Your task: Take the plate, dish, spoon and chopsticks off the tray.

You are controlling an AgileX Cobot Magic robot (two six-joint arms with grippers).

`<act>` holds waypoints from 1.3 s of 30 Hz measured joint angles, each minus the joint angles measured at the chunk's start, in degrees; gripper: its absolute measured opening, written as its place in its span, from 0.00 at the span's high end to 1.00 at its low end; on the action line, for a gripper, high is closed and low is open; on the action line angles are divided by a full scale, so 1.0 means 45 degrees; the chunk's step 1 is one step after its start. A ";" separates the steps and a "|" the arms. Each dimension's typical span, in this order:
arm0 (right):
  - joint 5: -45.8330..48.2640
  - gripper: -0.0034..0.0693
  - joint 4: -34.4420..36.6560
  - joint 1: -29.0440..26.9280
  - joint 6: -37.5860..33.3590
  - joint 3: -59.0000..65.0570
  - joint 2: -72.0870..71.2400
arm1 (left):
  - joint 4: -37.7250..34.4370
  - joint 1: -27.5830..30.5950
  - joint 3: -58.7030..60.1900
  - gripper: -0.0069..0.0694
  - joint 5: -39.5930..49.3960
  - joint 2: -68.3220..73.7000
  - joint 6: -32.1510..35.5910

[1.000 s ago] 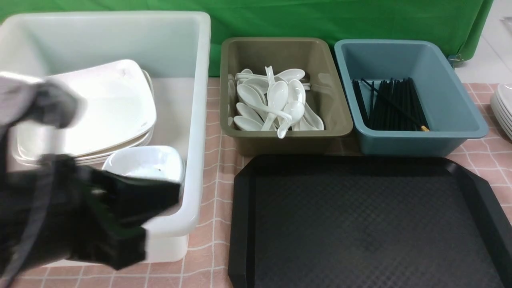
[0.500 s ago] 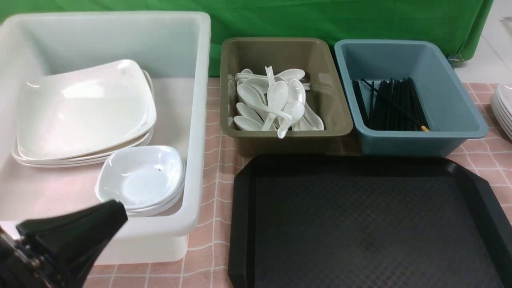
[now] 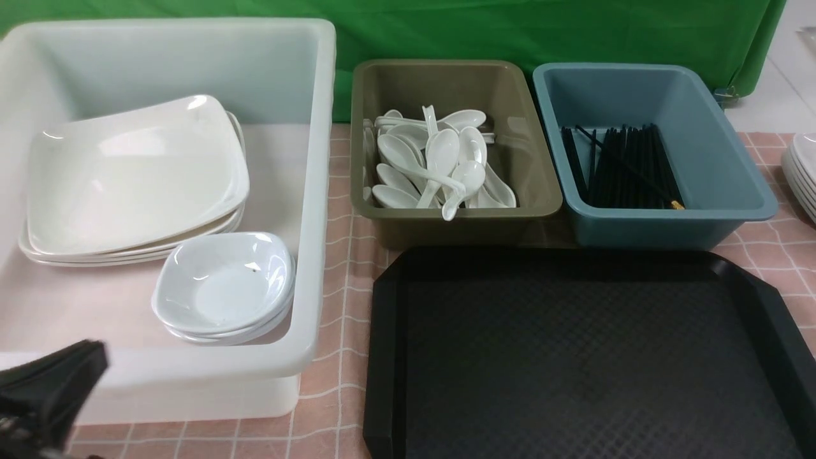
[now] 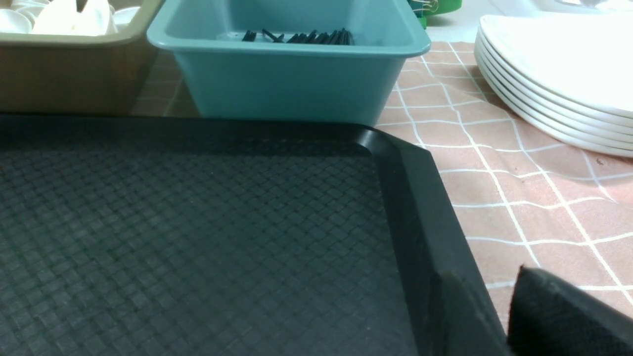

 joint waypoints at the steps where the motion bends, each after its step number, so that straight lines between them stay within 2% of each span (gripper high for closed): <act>1: 0.0000 0.62 0.0000 0.0000 0.0000 0.0000 0.0000 | 0.0000 0.0099 0.0058 0.90 0.0012 -0.0097 0.0000; 2: 0.0000 0.62 0.0000 0.0000 0.0000 0.0000 0.0000 | 0.0000 0.0784 0.0589 0.90 0.0030 -0.0925 0.0000; 5: -0.0012 0.62 0.0000 0.0000 0.0000 0.0000 0.0000 | 0.0000 0.1663 0.1342 0.90 0.0066 -0.2378 0.0000; 13: -0.0012 0.62 0.0000 0.0000 0.0000 0.0000 0.0000 | 0.0292 0.2968 0.1866 0.90 0.0632 -0.4113 0.0000; 39: -0.0012 0.62 0.0000 0.0000 0.0000 0.0000 0.0000 | 0.0292 0.3052 0.1876 0.90 0.0878 -0.4117 0.0003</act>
